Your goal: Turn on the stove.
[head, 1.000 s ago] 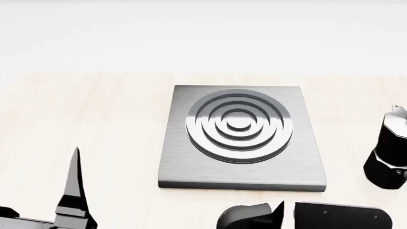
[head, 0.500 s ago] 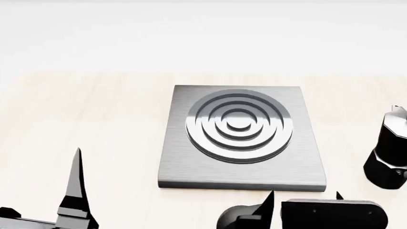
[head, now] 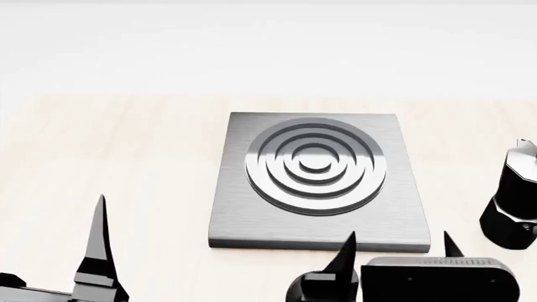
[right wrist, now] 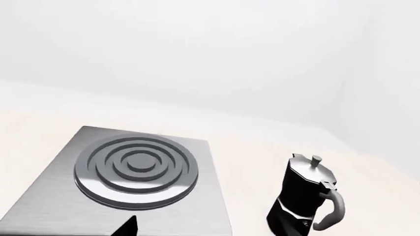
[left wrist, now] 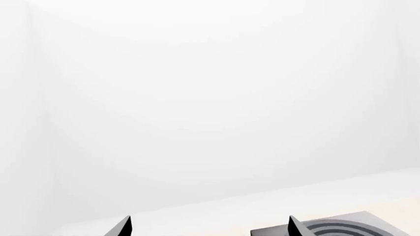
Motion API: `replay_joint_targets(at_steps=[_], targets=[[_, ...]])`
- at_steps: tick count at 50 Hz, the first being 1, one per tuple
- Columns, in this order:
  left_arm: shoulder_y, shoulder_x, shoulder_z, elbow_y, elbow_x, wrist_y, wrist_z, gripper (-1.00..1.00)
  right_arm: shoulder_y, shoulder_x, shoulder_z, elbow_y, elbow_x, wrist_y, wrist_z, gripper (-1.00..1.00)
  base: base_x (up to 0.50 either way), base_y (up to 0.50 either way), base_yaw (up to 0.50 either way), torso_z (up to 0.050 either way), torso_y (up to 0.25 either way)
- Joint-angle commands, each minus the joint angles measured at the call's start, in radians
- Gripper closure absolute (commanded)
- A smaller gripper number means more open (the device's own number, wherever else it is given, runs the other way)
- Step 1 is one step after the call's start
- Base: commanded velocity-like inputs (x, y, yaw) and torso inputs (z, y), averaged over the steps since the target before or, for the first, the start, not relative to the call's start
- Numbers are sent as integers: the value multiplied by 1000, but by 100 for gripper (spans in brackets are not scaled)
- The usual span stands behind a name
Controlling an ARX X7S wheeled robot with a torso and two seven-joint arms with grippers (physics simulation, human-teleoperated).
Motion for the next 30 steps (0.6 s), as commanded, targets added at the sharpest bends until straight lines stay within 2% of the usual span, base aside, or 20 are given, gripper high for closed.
replay_joint_targets(at_steps=[1,30], targets=[[-1,-3,-2,0,-4,1,-2,-100,18,5,-7,-49,9,27,22,-100,0,0,0,0,0],[-3,-10,2,27,-8,-10,-13,-100,67,20,-10,-126,108,77,100,-100,0,0,0,0,0]])
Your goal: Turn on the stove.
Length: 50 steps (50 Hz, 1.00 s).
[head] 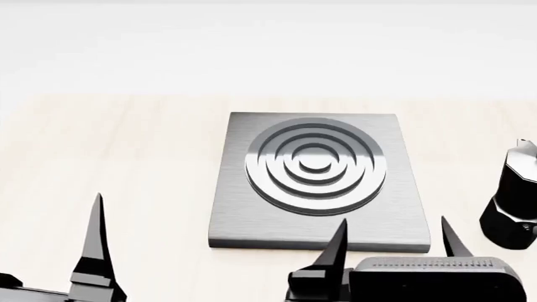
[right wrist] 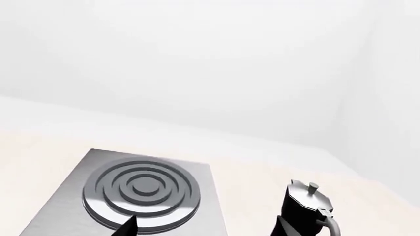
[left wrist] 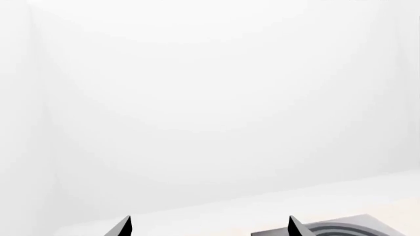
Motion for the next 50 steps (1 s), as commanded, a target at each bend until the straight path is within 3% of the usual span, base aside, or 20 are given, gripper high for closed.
replay_joint_targets(at_steps=[1,22,50], targets=[[-2,-3,1,14,-2,-6,-5,-100,19,14,-1,-21,51,10,43,-100,0,0,0,0,0],[-7,-8,3,34,-7,-19,-14,-100,67,91,-49,-26,200,-36,188,-100,0,0,0,0,0],[-16,-13,12,75,-14,-45,-26,-100,183,263,-278,-19,299,-206,392,-100,0,0,0,0,0]])
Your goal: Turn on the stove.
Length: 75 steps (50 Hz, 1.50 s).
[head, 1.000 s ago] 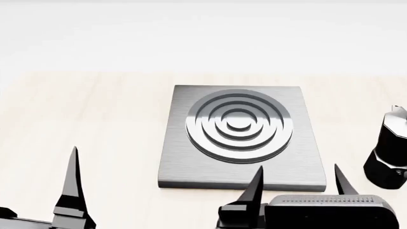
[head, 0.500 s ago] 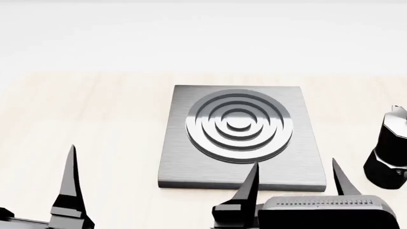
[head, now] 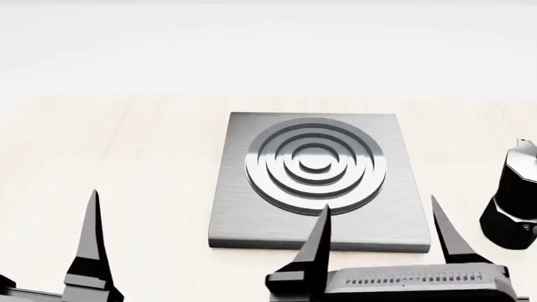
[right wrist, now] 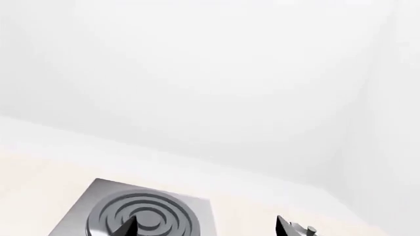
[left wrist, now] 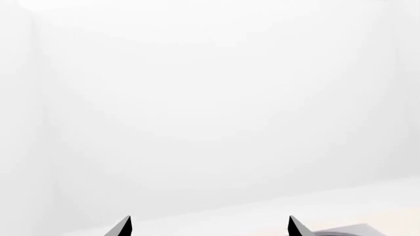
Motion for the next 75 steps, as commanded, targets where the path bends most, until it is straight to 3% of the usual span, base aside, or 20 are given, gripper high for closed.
replay_joint_targets(at_steps=[1,29,75], targets=[[-4,-3,6,16,0,-9,-5,-100,43,54,-79,4,26,-52,64,-100,0,0,0,0,0],[-18,-14,5,80,-17,-51,-25,-100,123,104,-190,0,57,-93,150,-100,0,0,0,0,0],[-56,-65,45,160,-64,-76,-95,-100,467,261,-621,-3,226,-327,449,-100,0,0,0,0,0]])
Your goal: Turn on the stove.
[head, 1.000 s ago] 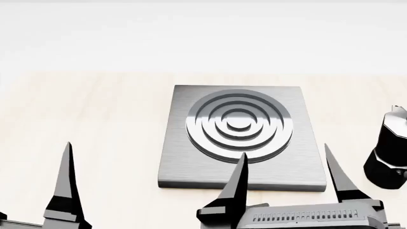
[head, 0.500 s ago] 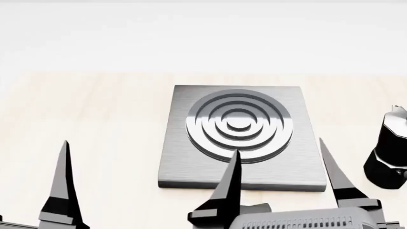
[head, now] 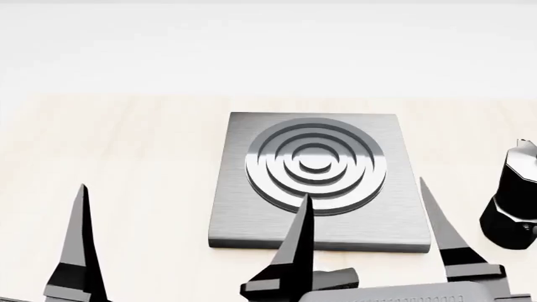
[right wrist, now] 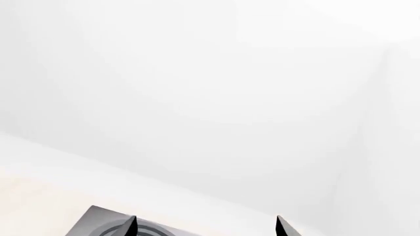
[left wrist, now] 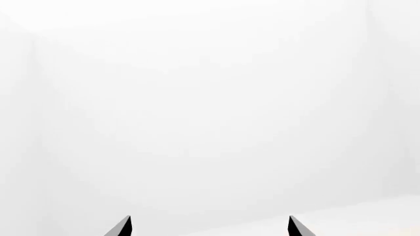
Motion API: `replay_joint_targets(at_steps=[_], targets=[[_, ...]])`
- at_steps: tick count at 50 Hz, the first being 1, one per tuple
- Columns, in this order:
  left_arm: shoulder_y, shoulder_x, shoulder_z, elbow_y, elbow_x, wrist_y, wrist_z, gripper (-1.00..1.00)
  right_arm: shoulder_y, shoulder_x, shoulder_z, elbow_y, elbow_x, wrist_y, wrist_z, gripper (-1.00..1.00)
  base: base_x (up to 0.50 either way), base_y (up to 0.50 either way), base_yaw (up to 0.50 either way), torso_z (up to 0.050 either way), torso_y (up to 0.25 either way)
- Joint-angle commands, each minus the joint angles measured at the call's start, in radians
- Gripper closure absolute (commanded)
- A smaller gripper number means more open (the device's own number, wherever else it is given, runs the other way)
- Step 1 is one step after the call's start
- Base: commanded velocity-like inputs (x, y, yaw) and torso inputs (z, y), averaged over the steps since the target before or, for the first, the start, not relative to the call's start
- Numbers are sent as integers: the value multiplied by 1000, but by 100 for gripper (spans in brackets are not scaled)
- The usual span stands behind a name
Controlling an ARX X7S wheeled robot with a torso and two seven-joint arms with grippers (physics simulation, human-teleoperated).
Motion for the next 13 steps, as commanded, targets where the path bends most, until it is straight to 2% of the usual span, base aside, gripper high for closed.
replay_joint_targets(at_steps=[1,5,10,13], targets=[[-15,-23,19,17,-18,2,-29,-100,79,29,-102,1,26,-57,57,-100,0,0,0,0,0],[-28,-43,32,18,-40,9,-57,-100,102,31,-128,0,34,-66,73,-100,0,0,0,0,0],[-83,-117,95,20,-110,39,-161,-100,168,36,-198,-2,55,-96,111,-100,0,0,0,0,0],[-93,-133,113,16,-121,51,-184,-100,183,40,-215,-2,55,-106,114,-100,0,0,0,0,0]])
